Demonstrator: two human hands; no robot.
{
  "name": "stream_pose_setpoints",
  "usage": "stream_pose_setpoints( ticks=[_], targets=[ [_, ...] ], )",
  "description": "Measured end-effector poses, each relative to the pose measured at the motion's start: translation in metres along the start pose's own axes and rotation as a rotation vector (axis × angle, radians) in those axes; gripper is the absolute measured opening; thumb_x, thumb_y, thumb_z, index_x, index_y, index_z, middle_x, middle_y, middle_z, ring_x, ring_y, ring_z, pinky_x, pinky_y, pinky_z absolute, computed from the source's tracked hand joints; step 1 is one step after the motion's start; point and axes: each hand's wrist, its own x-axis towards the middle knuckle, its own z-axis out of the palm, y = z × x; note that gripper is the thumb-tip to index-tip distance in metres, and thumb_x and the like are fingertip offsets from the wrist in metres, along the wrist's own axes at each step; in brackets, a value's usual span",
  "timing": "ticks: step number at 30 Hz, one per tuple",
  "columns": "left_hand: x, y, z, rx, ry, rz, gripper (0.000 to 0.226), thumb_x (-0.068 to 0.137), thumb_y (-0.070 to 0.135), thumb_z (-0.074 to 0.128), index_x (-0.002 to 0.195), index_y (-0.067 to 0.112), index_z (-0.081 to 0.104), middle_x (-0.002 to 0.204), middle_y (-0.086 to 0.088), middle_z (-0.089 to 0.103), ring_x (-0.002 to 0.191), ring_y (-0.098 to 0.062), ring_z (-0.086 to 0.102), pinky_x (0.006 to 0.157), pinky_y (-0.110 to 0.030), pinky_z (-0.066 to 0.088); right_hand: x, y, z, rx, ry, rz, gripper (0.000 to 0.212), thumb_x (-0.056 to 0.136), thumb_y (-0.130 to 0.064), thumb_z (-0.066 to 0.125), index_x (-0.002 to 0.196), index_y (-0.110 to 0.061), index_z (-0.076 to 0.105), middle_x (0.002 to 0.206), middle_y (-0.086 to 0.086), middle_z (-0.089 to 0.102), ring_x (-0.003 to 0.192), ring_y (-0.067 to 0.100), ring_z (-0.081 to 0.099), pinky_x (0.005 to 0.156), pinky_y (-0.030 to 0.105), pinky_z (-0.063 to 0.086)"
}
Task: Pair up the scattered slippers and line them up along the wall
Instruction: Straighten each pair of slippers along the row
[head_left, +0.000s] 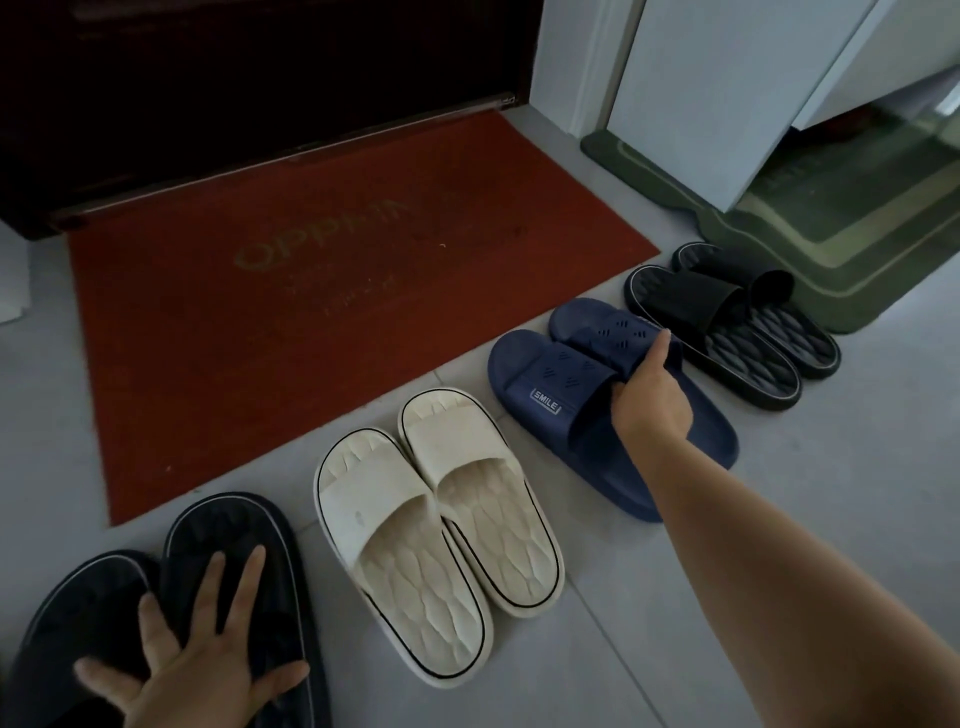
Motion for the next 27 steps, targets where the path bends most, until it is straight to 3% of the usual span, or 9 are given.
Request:
stream_pose_setpoints(
  ticks=[8, 12, 15, 20, 24, 27],
  targets=[
    [0.003, 0.001, 0.002, -0.020, -0.009, -0.013, 0.105, 0.061, 0.086, 0.032, 0.113, 0.041, -0.048, 0.153, -0.004, -0.026, 0.143, -0.028, -0.018, 0.113, -0.060, 0.010, -0.003, 0.000, 0.001, -0.031, 0.012, 0.038, 0.074, 0.094, -0.016, 0.042, 0.146, -0.020, -0.010, 0.120, 0.018, 0.061, 0.103, 0.035, 0.059, 0.074, 0.038, 0.042],
    [0.000, 0.003, -0.001, -0.075, -0.030, -0.044, 0.106, 0.060, 0.085, 0.036, 0.104, 0.044, -0.052, 0.152, 0.002, -0.028, 0.141, -0.036, -0.016, 0.112, -0.063, 0.010, -0.010, 0.004, -0.013, -0.042, -0.101, -0.006, 0.084, 0.092, -0.019, 0.049, 0.145, -0.024, -0.015, 0.115, 0.019, 0.063, 0.098, 0.035, 0.060, 0.070, 0.037, 0.042],
    [-0.006, 0.006, -0.004, -0.123, -0.009, -0.077, 0.110, 0.059, 0.085, 0.039, 0.097, 0.044, -0.056, 0.151, 0.010, -0.030, 0.140, -0.040, -0.013, 0.108, -0.070, 0.010, -0.025, 0.005, -0.031, 0.051, -0.223, -0.067, 0.095, 0.087, -0.019, 0.060, 0.146, -0.025, -0.014, 0.128, 0.020, 0.055, 0.107, 0.036, 0.057, 0.081, 0.040, 0.044],
    [-0.013, 0.003, -0.008, -0.233, 0.009, -0.053, 0.110, 0.058, 0.084, 0.044, 0.101, 0.048, -0.052, 0.151, 0.011, -0.029, 0.140, -0.038, -0.015, 0.104, -0.072, 0.008, -0.092, 0.025, -0.058, 0.354, -0.287, -0.036, 0.083, 0.085, -0.006, 0.059, 0.147, -0.022, 0.005, 0.128, 0.014, 0.053, 0.113, 0.031, 0.053, 0.089, 0.035, 0.042],
    [-0.035, -0.005, -0.023, -0.290, 0.043, 0.019, 0.109, 0.063, 0.077, 0.052, 0.131, 0.051, -0.028, 0.154, 0.009, -0.022, 0.141, -0.041, -0.004, 0.107, -0.070, 0.005, -0.153, 0.049, -0.097, 0.541, -0.391, 0.138, 0.076, 0.087, 0.000, 0.055, 0.147, -0.017, 0.011, 0.106, 0.010, 0.051, 0.089, 0.025, 0.050, 0.073, 0.034, 0.041],
    [-0.053, -0.012, -0.041, -0.331, 0.038, 0.100, 0.100, 0.069, 0.071, 0.054, 0.140, 0.046, -0.012, 0.157, 0.005, -0.012, 0.141, -0.041, 0.005, 0.110, -0.066, 0.005, -0.183, 0.048, -0.140, 0.451, -0.420, 0.017, 0.072, 0.081, 0.011, 0.057, 0.142, -0.009, 0.025, 0.103, 0.012, 0.056, 0.071, 0.015, 0.053, 0.059, 0.023, 0.046]
  ],
)
